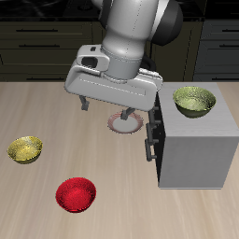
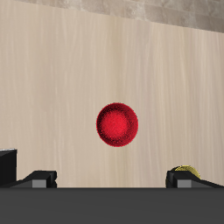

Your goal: Place the red bowl on the plate

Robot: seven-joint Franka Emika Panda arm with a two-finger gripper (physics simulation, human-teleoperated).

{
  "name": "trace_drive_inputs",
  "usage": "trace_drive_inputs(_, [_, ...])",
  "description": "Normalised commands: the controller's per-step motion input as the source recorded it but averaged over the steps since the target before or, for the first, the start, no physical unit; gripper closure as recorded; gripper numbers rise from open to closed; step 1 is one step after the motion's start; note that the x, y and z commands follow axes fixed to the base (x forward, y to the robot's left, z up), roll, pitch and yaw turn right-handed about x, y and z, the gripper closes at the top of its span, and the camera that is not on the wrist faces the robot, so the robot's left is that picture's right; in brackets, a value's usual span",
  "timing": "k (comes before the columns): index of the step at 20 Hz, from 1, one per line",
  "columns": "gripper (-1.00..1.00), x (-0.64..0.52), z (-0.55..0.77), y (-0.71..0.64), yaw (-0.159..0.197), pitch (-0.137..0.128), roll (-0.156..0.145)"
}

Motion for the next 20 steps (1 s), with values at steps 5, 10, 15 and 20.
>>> trace_drive_inputs(5, [-1.0, 0.13, -0.08, 0.16, 0.011, -0.02, 0.046])
trace_drive_inputs(10, [-1.0, 0.12, -0.28, 0.13, 0.021, 0.024, 0.037])
trace_drive_inputs(15, [-1.0, 0.05, -0.15, 0.01, 0.009, 0.014, 0.006])
trace_drive_inputs(20, [-1.0, 0.06, -0.32, -0.04, 0.004, 0.035, 0.002])
